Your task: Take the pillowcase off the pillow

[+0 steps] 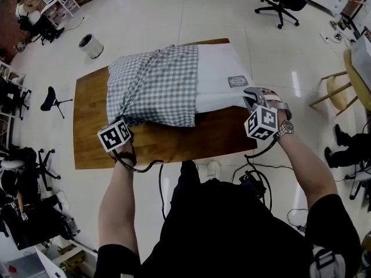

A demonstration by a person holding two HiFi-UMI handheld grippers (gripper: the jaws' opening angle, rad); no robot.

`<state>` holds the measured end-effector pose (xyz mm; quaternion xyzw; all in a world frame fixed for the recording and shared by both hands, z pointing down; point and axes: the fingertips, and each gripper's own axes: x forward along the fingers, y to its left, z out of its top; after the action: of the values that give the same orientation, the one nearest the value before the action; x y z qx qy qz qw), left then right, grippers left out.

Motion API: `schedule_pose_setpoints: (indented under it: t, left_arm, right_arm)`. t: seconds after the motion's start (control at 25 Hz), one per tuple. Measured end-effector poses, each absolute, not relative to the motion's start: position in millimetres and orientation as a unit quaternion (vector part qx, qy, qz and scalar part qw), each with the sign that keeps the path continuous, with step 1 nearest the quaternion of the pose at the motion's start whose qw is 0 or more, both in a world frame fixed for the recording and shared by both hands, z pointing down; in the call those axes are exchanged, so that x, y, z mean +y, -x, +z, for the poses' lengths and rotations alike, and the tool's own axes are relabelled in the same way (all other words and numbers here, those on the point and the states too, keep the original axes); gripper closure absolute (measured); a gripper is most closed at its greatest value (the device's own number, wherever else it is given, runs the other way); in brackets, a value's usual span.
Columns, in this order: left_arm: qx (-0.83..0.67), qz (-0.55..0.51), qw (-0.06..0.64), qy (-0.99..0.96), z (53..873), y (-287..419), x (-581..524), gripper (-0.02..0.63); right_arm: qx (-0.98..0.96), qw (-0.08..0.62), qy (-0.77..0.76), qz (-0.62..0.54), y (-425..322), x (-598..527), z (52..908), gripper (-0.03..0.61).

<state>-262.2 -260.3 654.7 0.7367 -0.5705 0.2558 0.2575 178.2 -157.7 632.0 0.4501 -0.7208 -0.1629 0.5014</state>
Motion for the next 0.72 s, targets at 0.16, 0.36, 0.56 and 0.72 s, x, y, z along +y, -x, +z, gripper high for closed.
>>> schedule_pose_setpoints:
  t: [0.16,0.36,0.56,0.72]
  left_arm:
    - [-0.558,0.27,0.252,-0.743,659,256,-250,0.604]
    - [-0.542,0.289,0.228,-0.755,650,243,-241,0.544]
    - [-0.543,0.284,0.187,-0.768,620,228,-239,0.491]
    - [-0.542,0.277,0.169,-0.776,608,218,-228,0.486]
  right_arm:
    - [-0.73,0.493,-0.446,-0.159,-167,-152,629,0.537]
    - [-0.756,0.48,-0.428,-0.121,-158,-141,627,0.411]
    - [-0.779,0.468,-0.402,-0.11,-150,-125,613,0.357]
    - [-0.791,0.453,-0.394,-0.115,-141,-106,604,0.356]
